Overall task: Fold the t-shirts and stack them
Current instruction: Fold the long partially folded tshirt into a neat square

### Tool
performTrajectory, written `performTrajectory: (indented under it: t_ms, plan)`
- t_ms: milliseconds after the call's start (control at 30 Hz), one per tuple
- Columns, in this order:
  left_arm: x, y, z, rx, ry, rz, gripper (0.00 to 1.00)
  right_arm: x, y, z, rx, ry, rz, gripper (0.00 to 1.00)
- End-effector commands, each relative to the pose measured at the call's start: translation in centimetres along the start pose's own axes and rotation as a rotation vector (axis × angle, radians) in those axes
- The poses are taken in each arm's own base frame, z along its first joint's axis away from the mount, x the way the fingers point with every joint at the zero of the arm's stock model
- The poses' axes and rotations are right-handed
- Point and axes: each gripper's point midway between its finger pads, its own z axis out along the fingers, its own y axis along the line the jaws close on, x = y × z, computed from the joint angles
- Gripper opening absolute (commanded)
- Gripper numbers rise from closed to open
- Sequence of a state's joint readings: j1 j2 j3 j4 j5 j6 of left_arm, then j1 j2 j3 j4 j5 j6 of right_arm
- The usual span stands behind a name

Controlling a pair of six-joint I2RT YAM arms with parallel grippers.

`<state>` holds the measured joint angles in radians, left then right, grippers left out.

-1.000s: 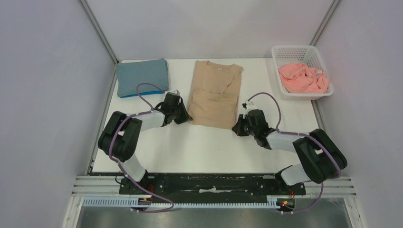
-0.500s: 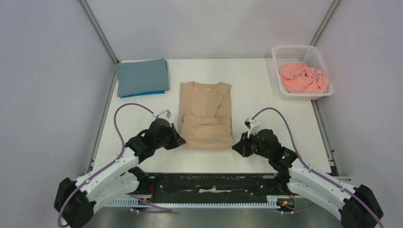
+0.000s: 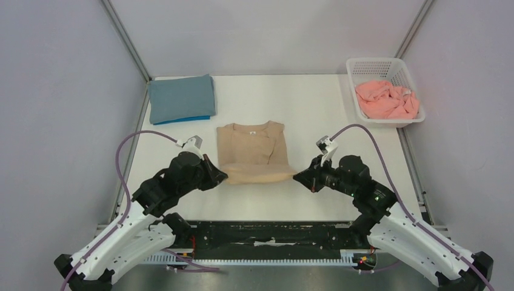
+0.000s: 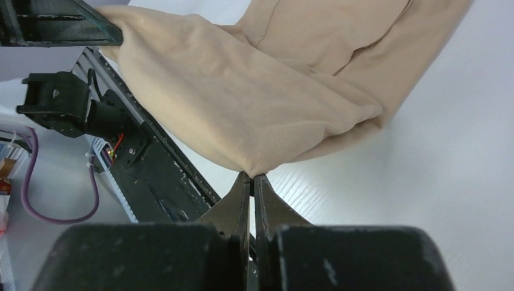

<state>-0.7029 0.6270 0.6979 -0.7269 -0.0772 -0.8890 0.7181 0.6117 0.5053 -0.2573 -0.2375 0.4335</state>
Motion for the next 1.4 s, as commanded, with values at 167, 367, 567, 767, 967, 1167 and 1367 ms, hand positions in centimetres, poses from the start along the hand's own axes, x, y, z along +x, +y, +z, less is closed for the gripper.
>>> performTrajectory:
  t_ms: [167, 367, 567, 767, 967, 1167, 1367]
  plan:
    - [-7.4, 0.2, -0.7, -0.165, -0.284, -0.011, 0.02, -10.4, -2.0, 2.5, 0.232, -0.233, -0.050, 0.00]
    - [-10.1, -1.0, 1.7, -0.237, -0.305, 0.023, 0.02, -12.7, -4.3, 4.6, 0.309, -0.227, -0.053, 0.00]
    - [-13.0, -1.0, 4.6, -0.287, -0.300, 0.008, 0.02, -15.5, -7.7, 5.4, 0.357, -0.291, -0.096, 0.00]
    - [-15.7, -0.1, 6.7, -0.283, -0.304, -0.034, 0.02, -17.4, -9.2, 7.0, 0.372, -0.297, -0.166, 0.00]
    - [-17.9, 1.6, 8.8, -0.322, -0.301, -0.050, 0.02, -18.5, -11.0, 9.2, 0.386, -0.306, -0.184, 0.00]
    - [-19.1, 3.5, 12.5, -0.343, -0.269, -0.078, 0.02, -17.5, -13.5, 12.5, 0.380, -0.281, -0.175, 0.00]
    - [-20.0, 6.6, 16.5, -0.378, -0.251, -0.120, 0.02, -15.5, -17.4, 17.2, 0.398, -0.220, -0.163, 0.00]
